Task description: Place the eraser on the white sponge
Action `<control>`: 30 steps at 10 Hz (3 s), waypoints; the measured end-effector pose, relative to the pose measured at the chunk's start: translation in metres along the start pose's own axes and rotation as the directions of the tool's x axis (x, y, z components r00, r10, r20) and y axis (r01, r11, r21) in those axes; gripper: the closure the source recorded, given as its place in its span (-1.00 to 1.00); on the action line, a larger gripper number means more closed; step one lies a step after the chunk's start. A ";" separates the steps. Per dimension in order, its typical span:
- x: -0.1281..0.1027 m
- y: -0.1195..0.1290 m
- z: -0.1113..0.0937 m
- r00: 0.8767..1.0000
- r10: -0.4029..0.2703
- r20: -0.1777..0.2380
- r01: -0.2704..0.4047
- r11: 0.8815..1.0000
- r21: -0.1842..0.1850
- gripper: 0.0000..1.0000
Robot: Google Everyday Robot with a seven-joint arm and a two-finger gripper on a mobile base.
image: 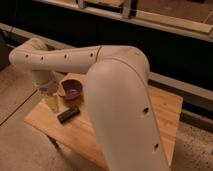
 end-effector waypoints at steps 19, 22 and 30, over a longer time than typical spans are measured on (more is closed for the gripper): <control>0.020 0.000 0.039 0.789 -0.577 -0.208 0.614 0.751 0.245 -0.30; 0.028 -0.004 0.040 0.773 -0.613 -0.166 0.631 0.713 0.306 -0.30; -0.022 -0.016 0.039 0.755 -0.653 -0.062 0.645 0.722 0.251 -0.30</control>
